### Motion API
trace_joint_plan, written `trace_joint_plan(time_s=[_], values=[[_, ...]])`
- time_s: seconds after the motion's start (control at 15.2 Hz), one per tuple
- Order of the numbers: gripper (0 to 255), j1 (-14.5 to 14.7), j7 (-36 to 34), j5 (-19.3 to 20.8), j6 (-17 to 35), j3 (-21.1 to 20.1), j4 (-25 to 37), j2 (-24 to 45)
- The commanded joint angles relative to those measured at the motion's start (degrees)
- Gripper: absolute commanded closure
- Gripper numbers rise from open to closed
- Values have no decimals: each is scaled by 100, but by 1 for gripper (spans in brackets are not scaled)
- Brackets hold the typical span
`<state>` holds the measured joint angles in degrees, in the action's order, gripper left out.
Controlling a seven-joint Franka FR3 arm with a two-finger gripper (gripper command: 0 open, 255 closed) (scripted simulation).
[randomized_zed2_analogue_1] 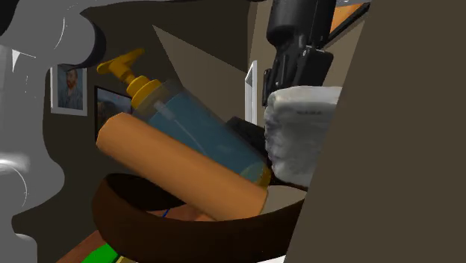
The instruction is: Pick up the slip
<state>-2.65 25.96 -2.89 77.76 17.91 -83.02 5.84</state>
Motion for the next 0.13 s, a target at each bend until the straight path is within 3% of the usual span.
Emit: trace_joint_plan(time_s=[0.0,0.07], values=[[255,-12,12,-9,-111,7,148,38],[255,-12,12,-9,-112,7,150,39]])
